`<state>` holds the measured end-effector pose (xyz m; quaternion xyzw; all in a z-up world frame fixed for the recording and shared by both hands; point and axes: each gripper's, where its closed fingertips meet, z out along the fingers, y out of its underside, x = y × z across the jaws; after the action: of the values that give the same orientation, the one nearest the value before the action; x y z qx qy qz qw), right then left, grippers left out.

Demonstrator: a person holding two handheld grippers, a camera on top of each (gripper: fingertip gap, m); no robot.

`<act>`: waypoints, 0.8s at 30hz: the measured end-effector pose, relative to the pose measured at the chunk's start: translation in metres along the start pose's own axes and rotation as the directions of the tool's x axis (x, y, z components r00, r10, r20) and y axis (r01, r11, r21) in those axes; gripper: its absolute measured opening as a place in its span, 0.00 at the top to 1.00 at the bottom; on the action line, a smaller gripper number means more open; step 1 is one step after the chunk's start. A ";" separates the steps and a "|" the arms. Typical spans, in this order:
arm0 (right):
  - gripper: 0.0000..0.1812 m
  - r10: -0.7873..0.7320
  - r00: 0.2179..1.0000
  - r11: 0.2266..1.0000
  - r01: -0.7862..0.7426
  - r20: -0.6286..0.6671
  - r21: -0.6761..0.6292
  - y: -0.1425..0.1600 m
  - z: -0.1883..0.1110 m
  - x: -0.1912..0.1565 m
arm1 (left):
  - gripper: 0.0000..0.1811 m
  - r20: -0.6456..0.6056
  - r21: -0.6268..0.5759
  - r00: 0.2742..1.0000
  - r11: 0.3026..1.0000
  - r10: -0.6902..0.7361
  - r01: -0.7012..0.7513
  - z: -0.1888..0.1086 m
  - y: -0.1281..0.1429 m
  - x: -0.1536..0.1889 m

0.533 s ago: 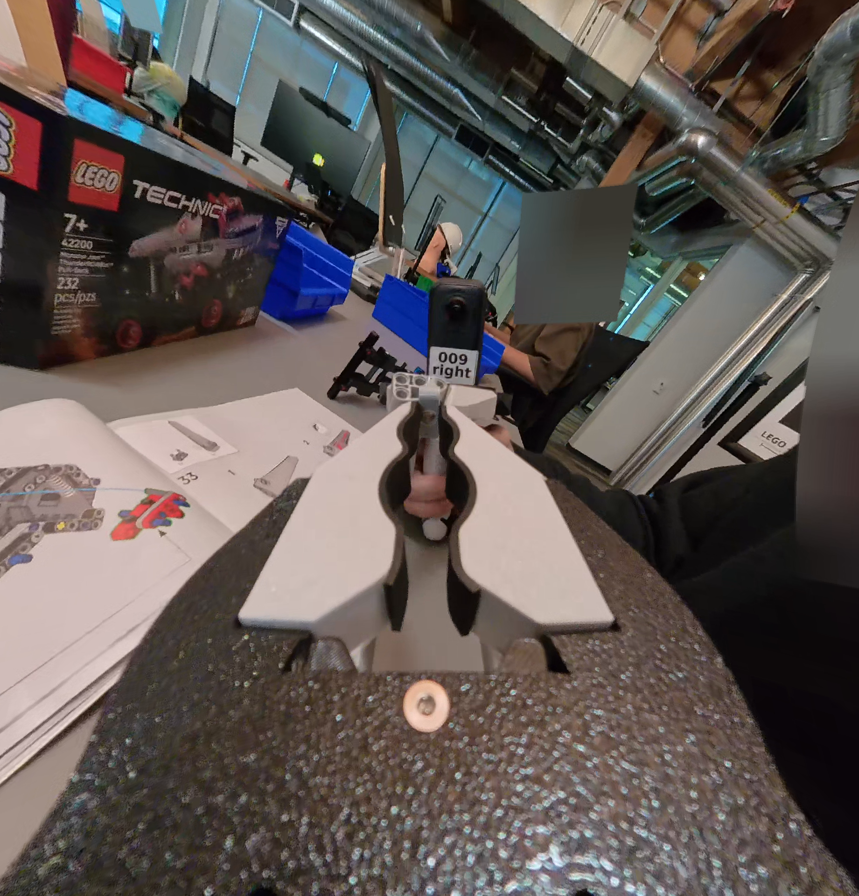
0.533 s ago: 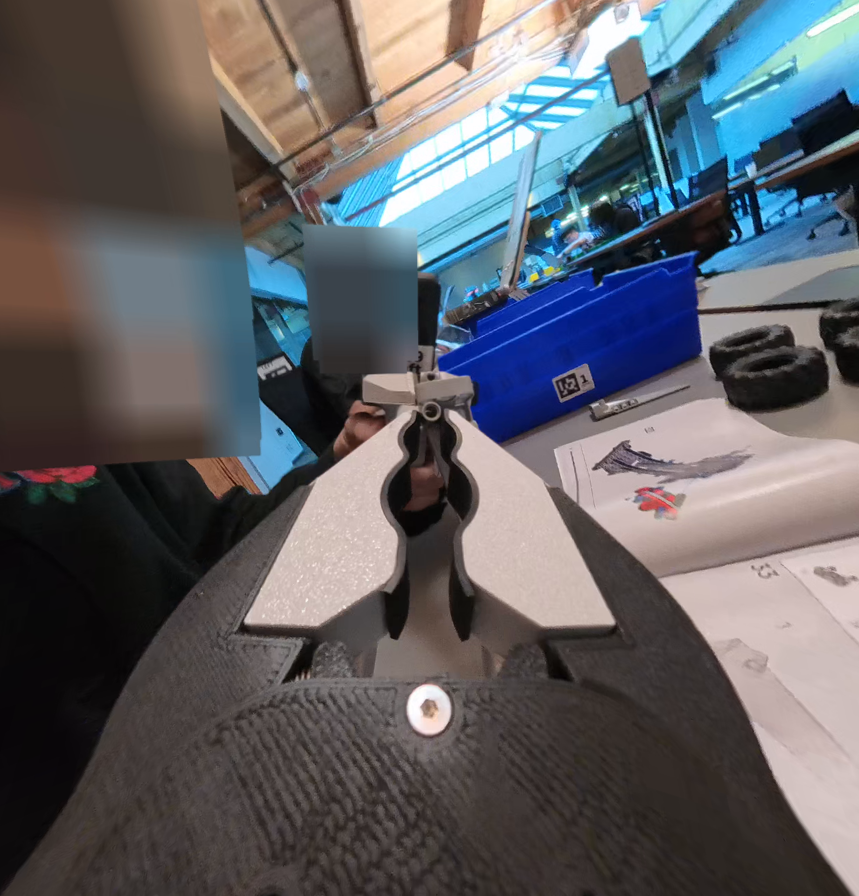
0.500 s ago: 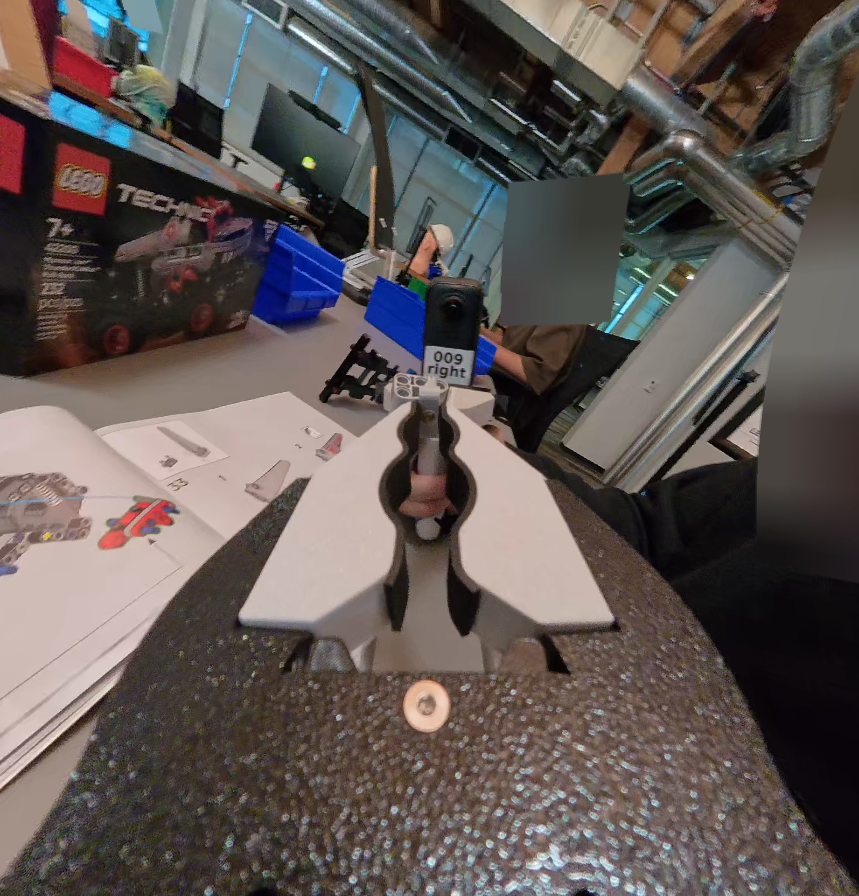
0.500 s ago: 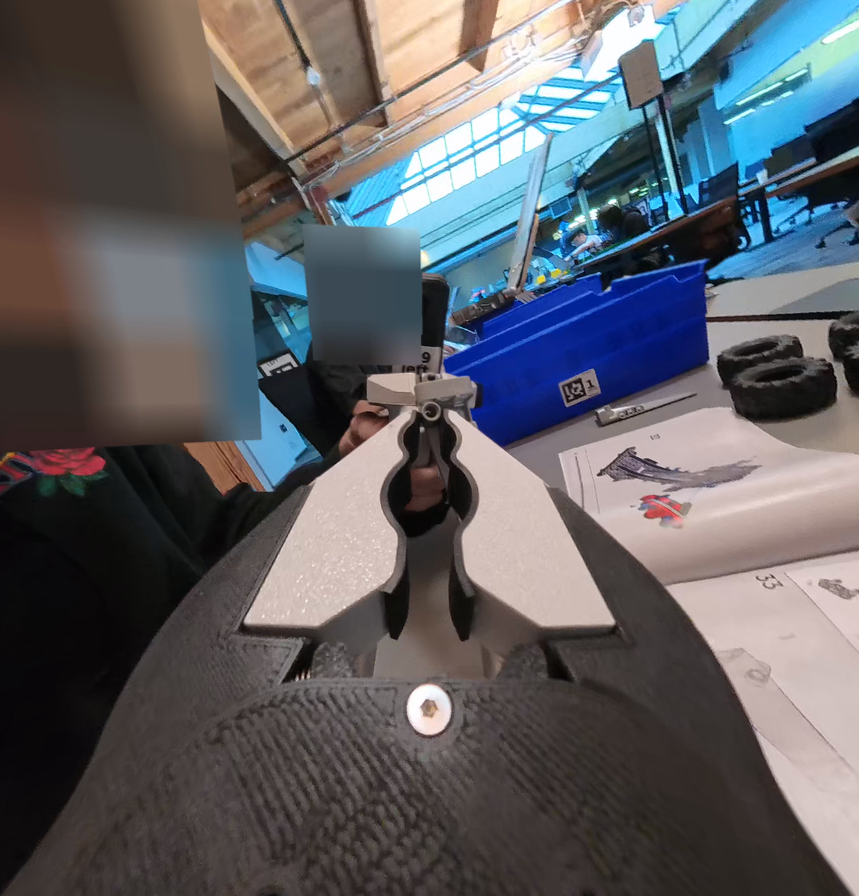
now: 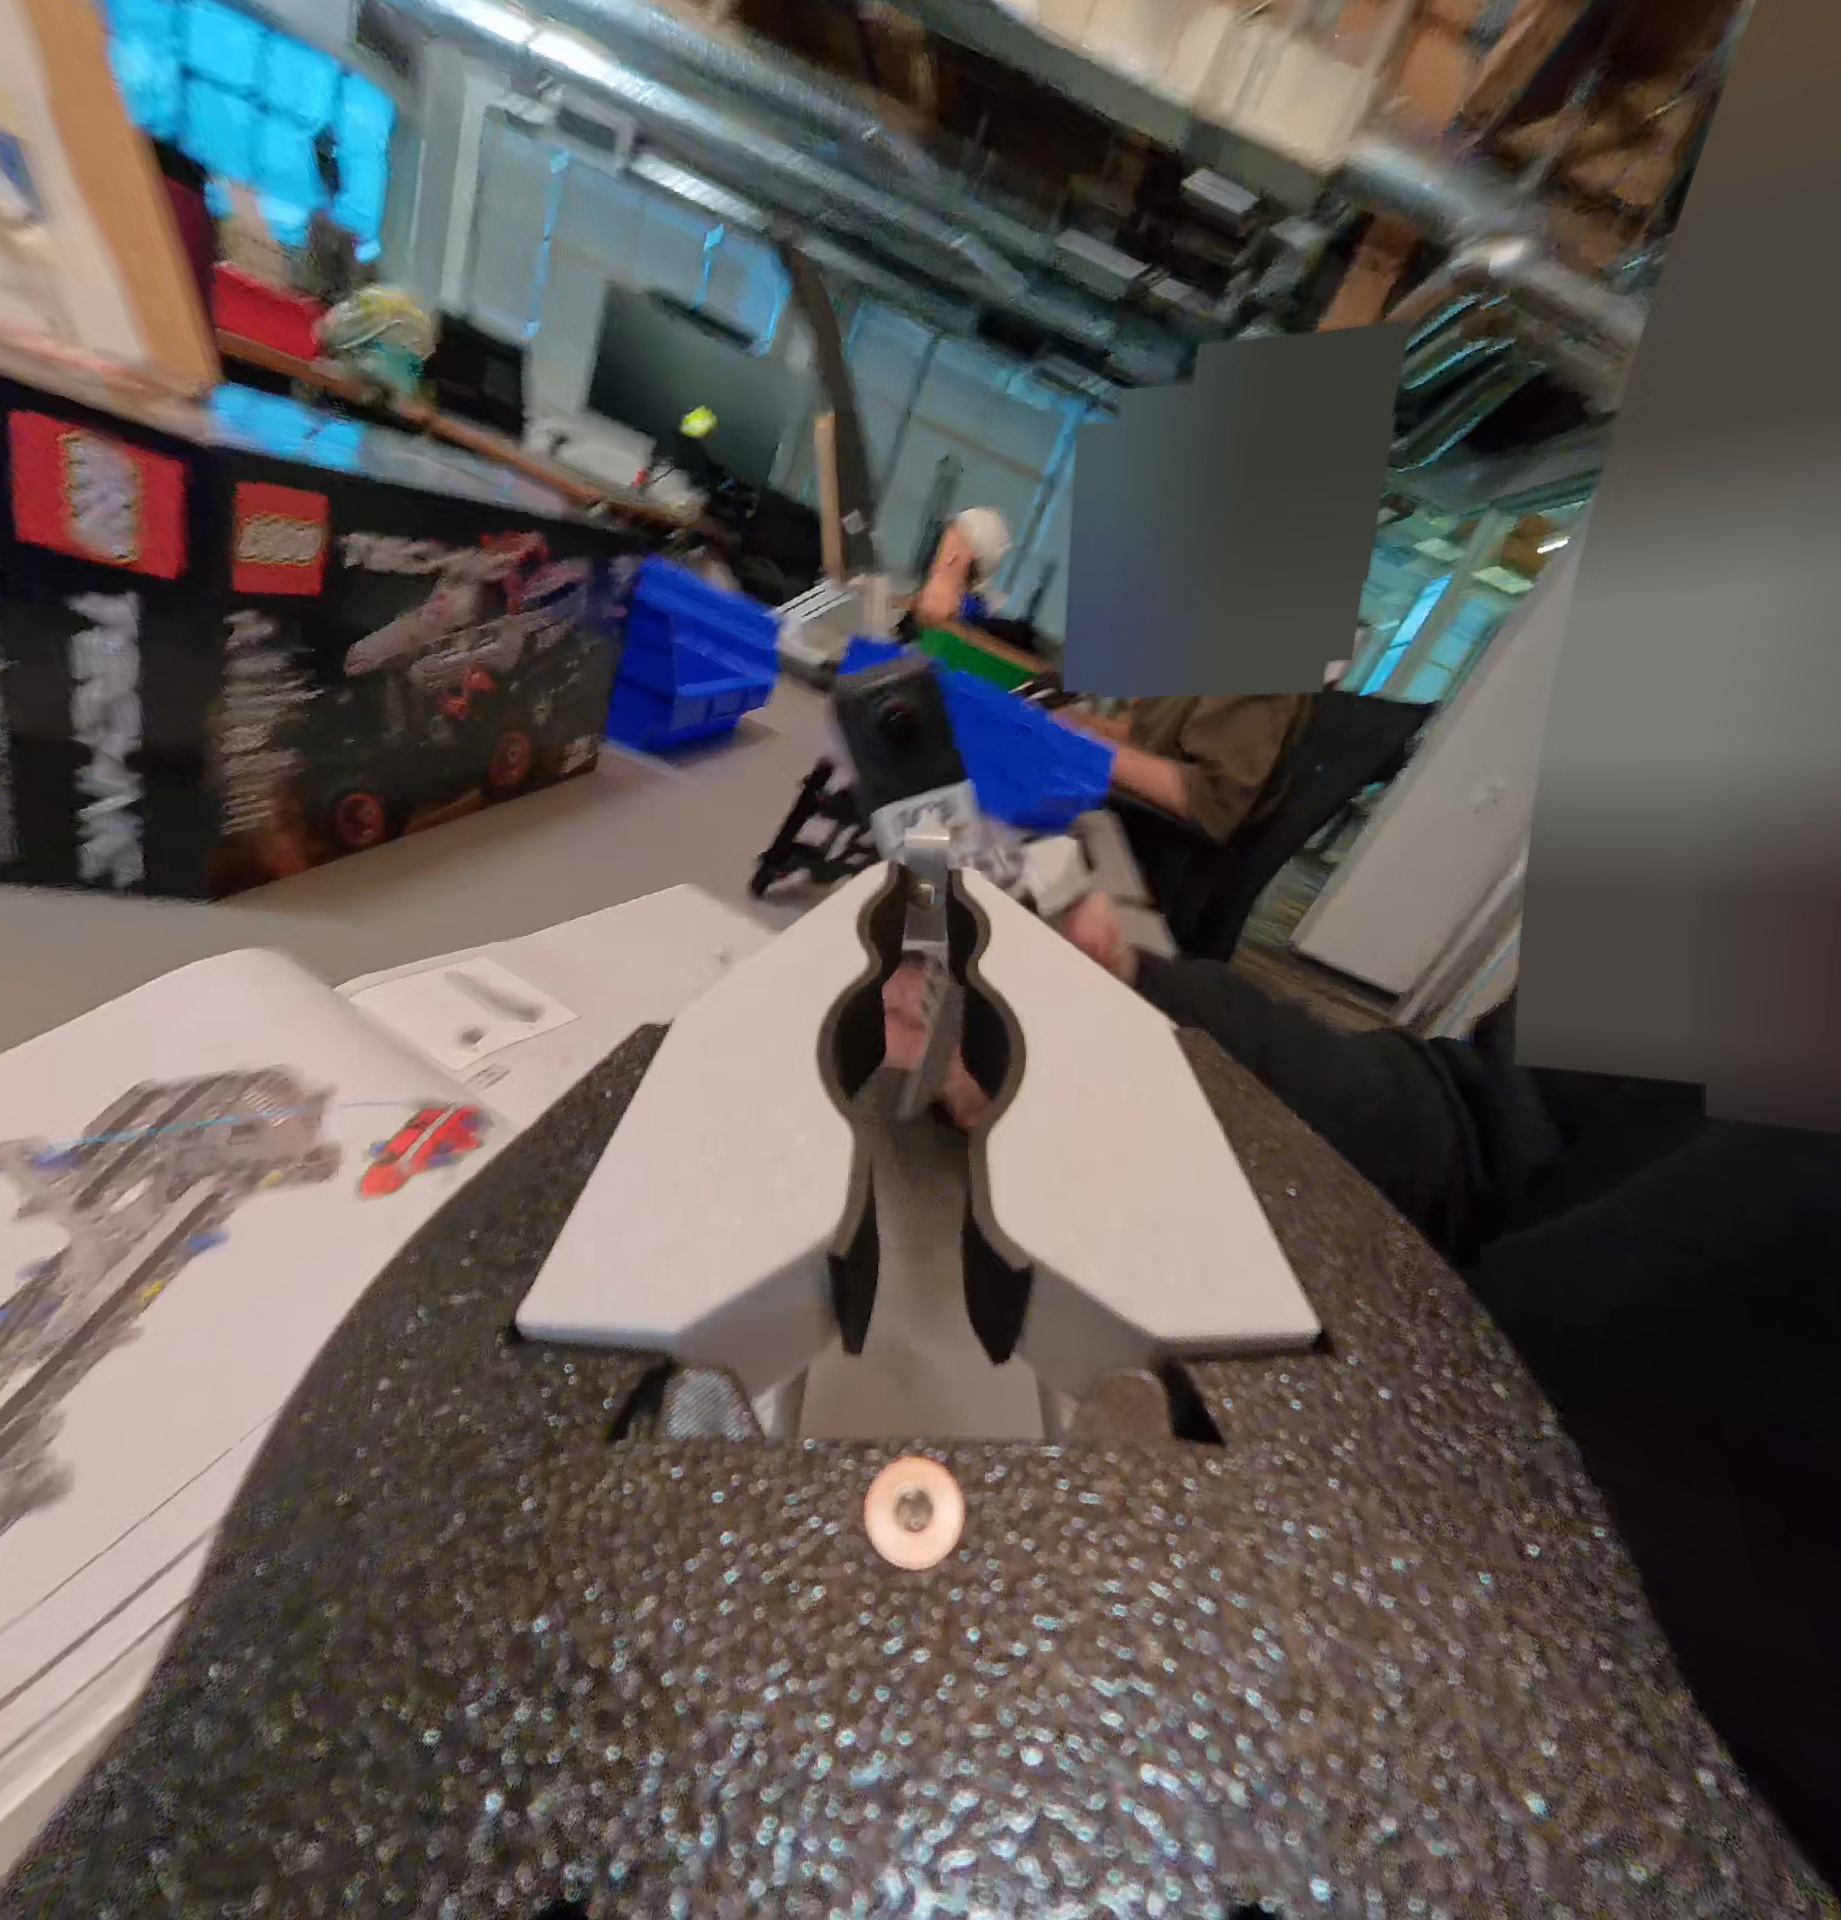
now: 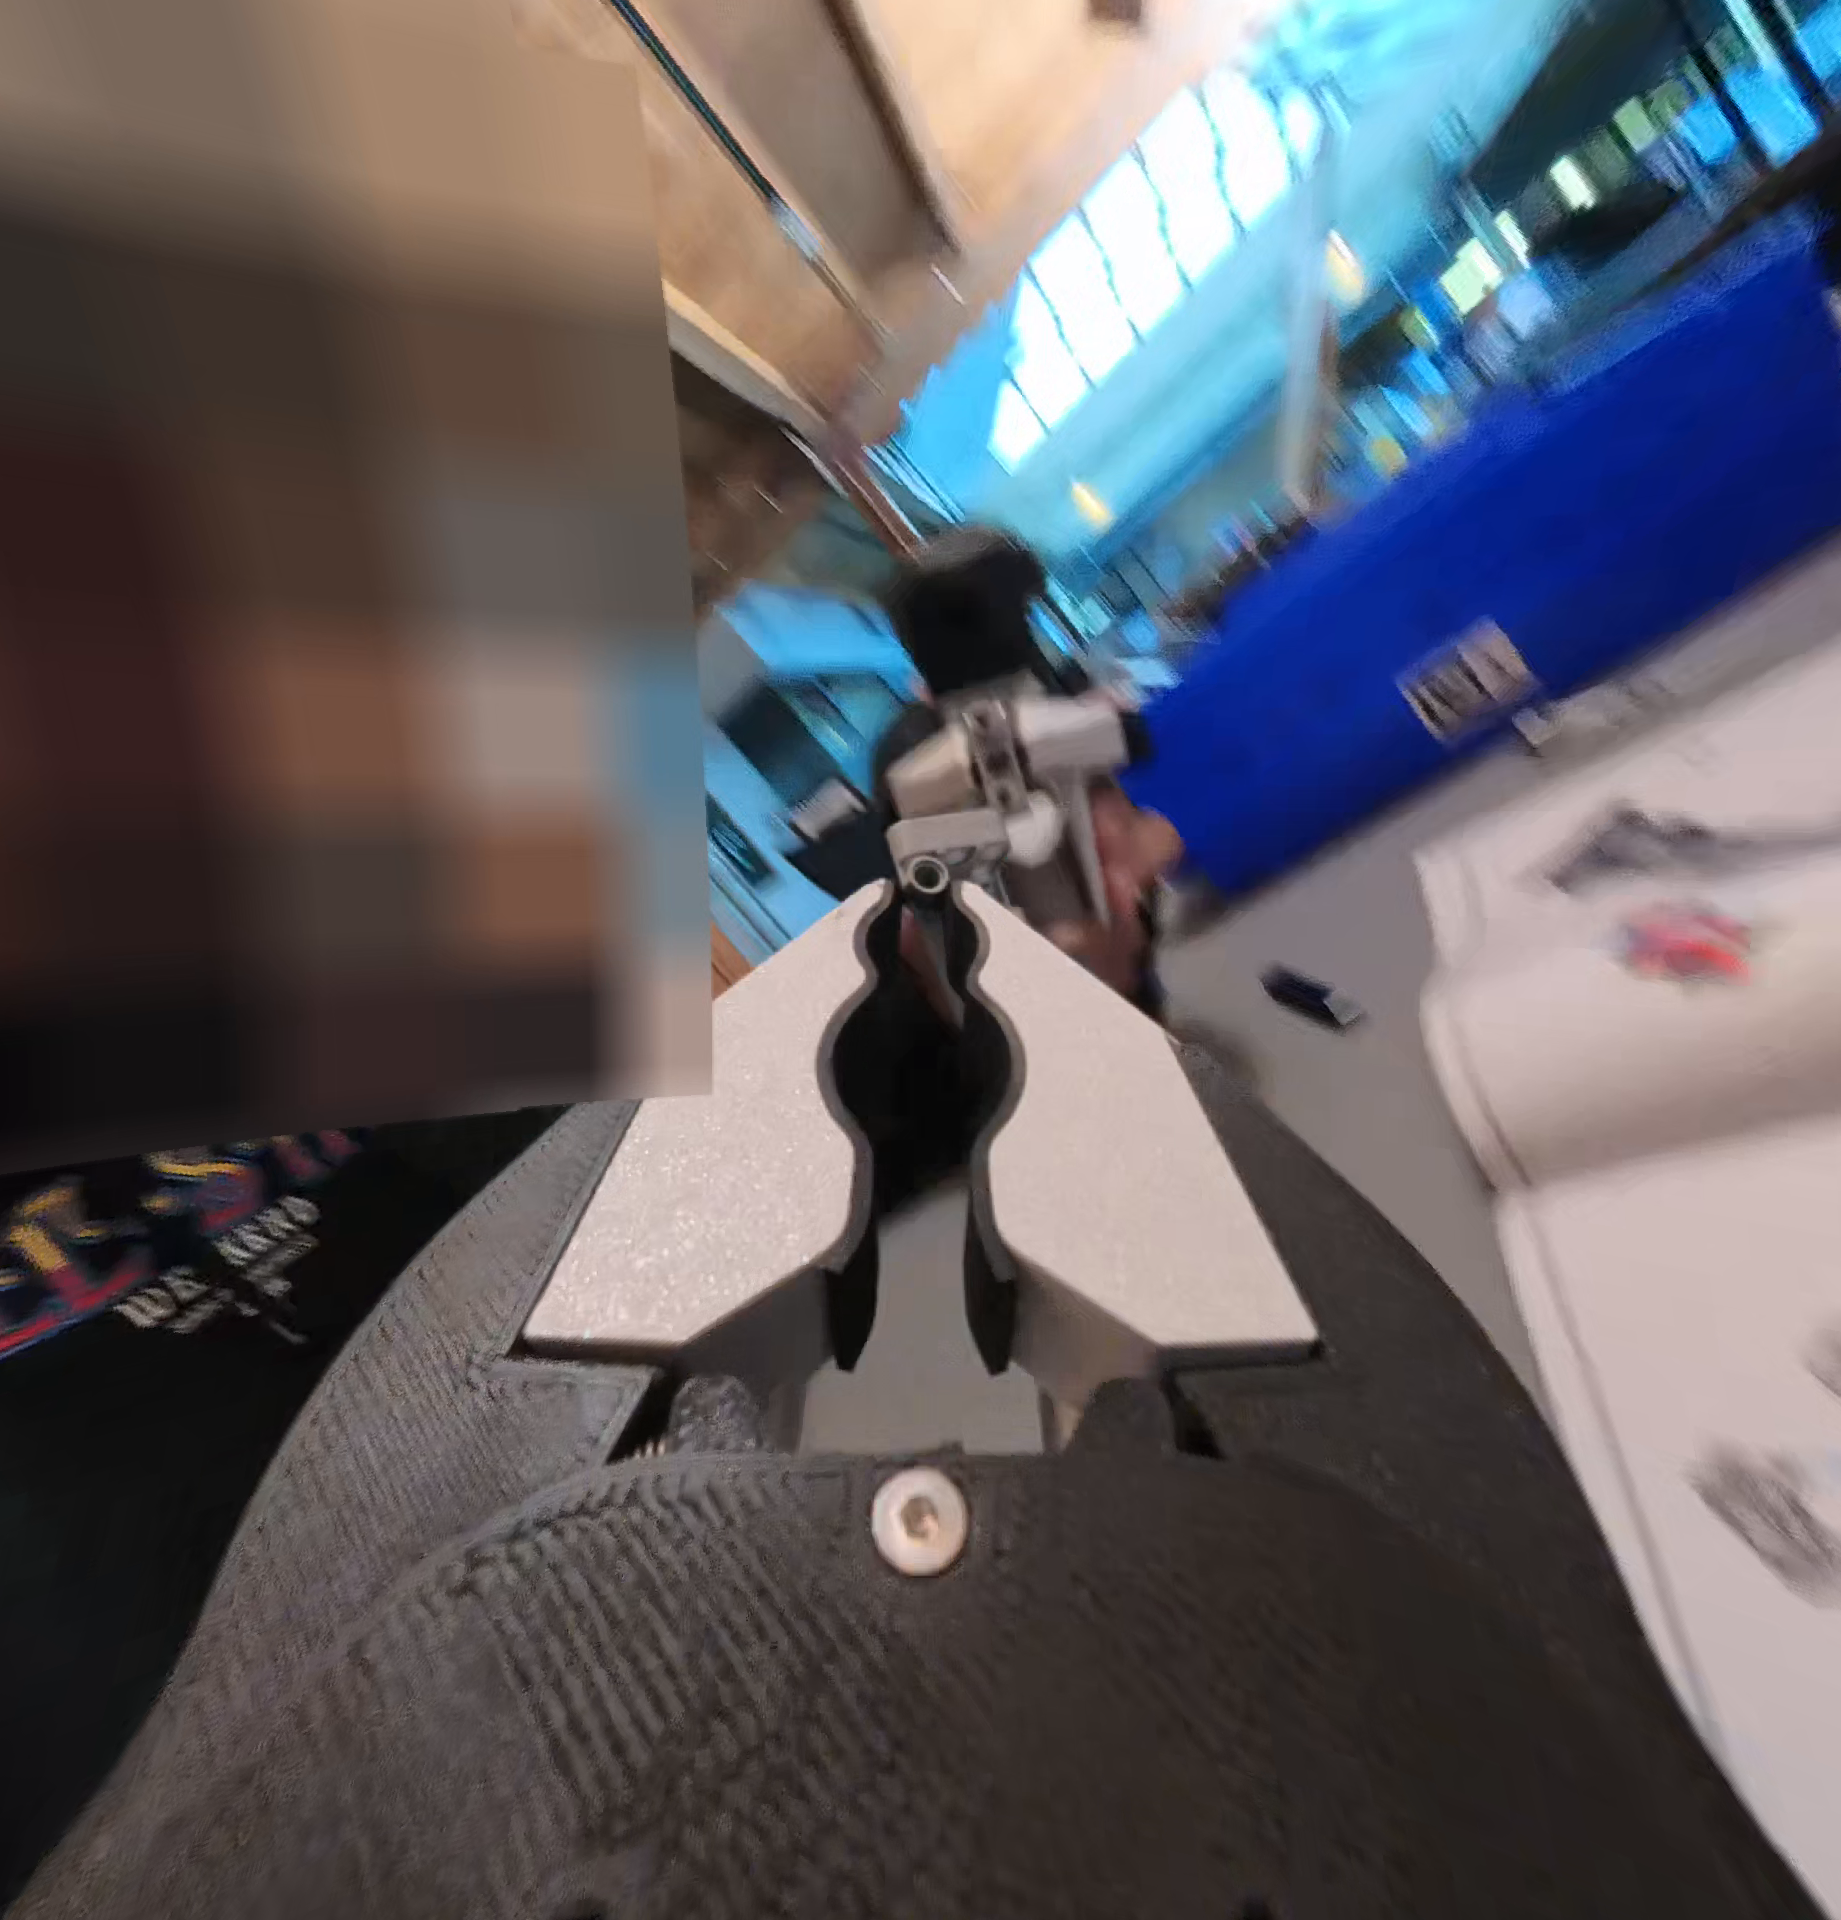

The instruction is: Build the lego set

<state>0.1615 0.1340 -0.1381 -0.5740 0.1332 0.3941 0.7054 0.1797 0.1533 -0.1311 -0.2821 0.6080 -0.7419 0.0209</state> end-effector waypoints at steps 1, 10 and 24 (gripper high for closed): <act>0.97 0.023 0.996 0.996 -0.030 -0.088 -0.078 0.010 -0.004 0.012 | 0.98 0.032 -0.024 0.999 1.000 0.007 -0.007 -0.002 0.003 -0.006; 0.97 -0.146 0.907 0.905 -0.038 -0.395 -0.423 0.053 -0.026 0.052 | 0.98 0.069 -0.020 0.997 0.999 -0.029 0.030 -0.006 0.003 -0.015; 0.89 -0.859 0.504 0.292 0.345 -0.086 -0.892 0.065 -0.047 0.065 | 0.97 0.036 -0.005 0.999 0.999 -0.034 0.035 -0.006 0.001 -0.011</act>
<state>0.1700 0.1192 -0.2402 -0.9079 -0.0972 -0.0987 0.3956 0.1861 0.1625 -0.1367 -0.3058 0.6046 -0.7353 0.0182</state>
